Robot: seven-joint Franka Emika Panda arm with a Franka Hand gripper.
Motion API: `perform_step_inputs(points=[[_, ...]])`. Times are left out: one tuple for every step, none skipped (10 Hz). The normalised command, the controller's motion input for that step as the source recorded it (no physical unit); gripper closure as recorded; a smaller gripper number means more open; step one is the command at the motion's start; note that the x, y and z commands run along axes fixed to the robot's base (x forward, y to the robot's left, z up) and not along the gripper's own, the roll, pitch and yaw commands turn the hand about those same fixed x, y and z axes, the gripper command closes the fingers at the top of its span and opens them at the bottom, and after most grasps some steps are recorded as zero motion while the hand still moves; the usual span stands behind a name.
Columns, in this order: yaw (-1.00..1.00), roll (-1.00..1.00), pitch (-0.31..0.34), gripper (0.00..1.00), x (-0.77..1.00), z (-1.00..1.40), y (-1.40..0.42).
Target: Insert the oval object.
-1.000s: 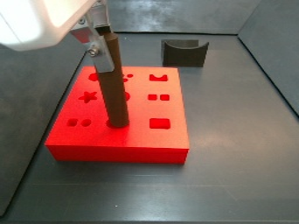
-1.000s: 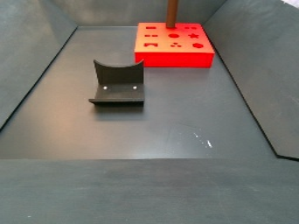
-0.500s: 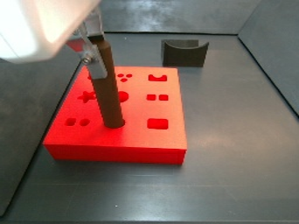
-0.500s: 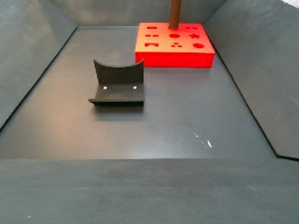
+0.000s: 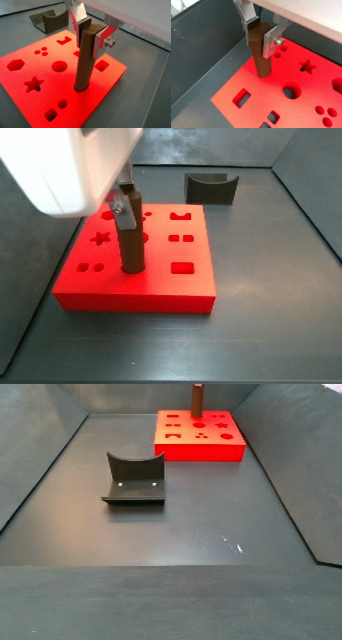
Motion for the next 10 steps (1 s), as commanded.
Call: perform_step_inputs(points=[[0.05,-0.03,-0.043,1.00,0.08,-0.93,0.05],[0.09,-0.08,-0.077,1.00,0.00,-0.89,0.10],[0.13,0.00,-0.066,1.00,0.00,-1.00,0.01],[0.07,0.07,-0.059,1.00,0.00,-1.00,0.00],[0.04,0.11,-0.031,1.00,0.00,-1.00,0.00],[0.02,0.11,-0.027,1.00,0.00,-1.00,0.00],[0.00,0.10,-0.027,1.00,0.00,-1.00,0.00],[0.00,0.06,-0.067,1.00,-0.08,-1.00,0.00],[0.00,0.01,-0.110,1.00,-0.24,-1.00,0.00],[0.00,0.00,-0.177,1.00,-0.39,-0.96,0.00]])
